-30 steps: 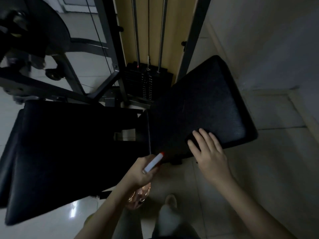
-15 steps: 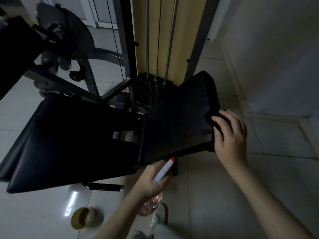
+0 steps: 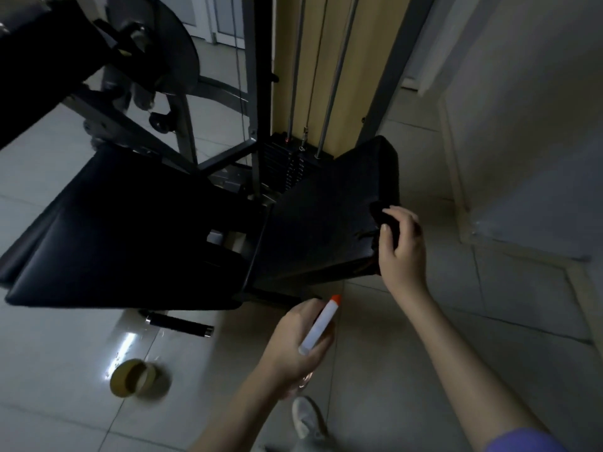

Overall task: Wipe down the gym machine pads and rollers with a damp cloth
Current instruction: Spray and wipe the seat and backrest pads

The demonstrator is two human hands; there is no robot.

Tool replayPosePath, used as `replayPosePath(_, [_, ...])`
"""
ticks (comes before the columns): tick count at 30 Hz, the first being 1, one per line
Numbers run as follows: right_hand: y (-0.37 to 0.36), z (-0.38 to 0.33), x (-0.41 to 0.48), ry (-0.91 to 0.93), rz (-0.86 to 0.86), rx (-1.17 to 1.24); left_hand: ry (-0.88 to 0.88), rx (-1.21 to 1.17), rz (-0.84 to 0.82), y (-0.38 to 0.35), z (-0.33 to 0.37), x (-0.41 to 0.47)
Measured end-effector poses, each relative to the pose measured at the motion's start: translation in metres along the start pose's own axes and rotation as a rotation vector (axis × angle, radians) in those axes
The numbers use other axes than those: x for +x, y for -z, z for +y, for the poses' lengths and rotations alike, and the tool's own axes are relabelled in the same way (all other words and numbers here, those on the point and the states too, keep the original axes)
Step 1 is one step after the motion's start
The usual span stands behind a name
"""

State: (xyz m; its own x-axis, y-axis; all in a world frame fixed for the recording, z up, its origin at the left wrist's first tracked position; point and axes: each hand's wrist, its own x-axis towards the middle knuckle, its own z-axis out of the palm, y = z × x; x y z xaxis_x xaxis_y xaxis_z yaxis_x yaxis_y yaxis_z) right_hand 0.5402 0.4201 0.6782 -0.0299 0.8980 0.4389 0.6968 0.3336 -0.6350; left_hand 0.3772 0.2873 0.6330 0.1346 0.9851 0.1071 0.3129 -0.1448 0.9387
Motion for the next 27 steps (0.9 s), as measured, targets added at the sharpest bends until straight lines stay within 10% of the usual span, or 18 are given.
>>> replayPosePath(27, [-0.002,0.015,-0.006,0.272,0.059,0.034,0.664,-0.153,0.597,-0.046,-0.036,-0.044])
